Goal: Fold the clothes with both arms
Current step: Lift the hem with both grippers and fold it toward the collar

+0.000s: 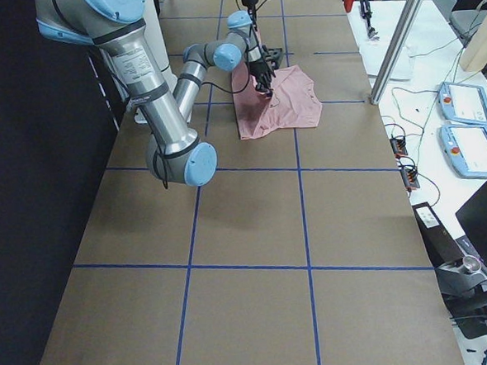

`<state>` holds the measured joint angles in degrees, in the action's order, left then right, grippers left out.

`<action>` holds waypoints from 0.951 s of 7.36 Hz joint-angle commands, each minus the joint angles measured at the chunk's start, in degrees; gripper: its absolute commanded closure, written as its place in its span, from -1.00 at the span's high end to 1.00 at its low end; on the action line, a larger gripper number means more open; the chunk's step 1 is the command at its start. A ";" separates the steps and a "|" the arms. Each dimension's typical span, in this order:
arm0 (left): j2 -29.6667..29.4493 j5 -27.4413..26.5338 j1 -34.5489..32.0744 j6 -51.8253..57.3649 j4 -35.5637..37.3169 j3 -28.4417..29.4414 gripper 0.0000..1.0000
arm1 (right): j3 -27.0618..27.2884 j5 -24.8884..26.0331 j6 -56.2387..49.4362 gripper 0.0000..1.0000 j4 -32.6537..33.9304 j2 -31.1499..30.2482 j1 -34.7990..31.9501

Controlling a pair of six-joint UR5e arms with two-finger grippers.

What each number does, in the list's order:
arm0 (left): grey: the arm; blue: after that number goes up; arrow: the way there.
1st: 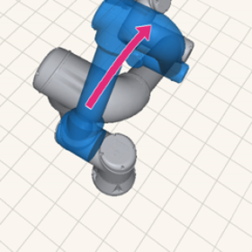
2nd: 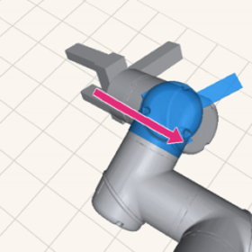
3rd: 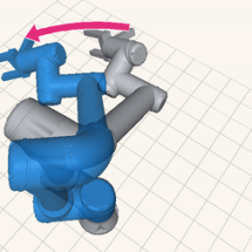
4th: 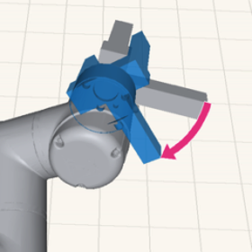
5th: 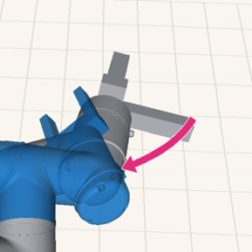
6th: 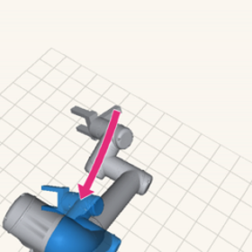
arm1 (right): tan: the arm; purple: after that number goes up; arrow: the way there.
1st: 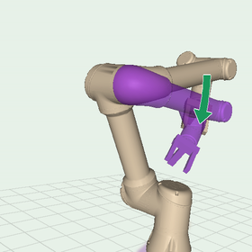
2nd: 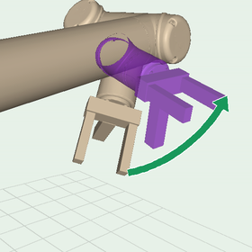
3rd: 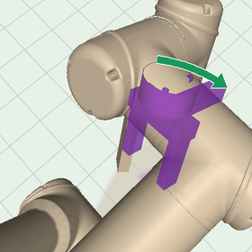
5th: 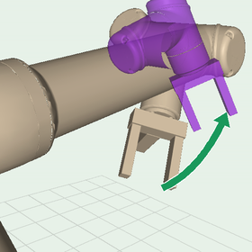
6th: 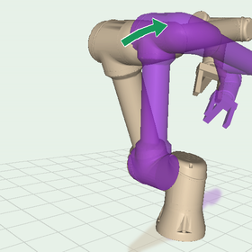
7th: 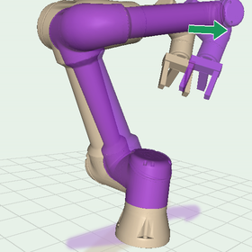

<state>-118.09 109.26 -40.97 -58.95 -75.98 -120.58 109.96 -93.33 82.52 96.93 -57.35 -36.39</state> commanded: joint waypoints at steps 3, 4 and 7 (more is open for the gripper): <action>-1.17 -1.40 -4.20 3.58 -17.66 20.24 -1.00 | -25.51 -0.18 -2.27 -1.00 -14.88 8.82 -3.51; -2.48 -1.68 -4.12 3.58 -23.19 27.08 -1.00 | -30.89 -0.01 -3.14 -1.00 -19.02 9.01 -3.60; -2.93 -1.77 -3.42 3.49 -30.46 35.15 -1.00 | -35.51 0.08 -4.21 -1.00 -21.44 9.81 -3.52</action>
<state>-120.90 107.53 -44.76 -55.42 -104.66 -87.66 75.75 -93.22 78.55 76.15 -47.80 -39.95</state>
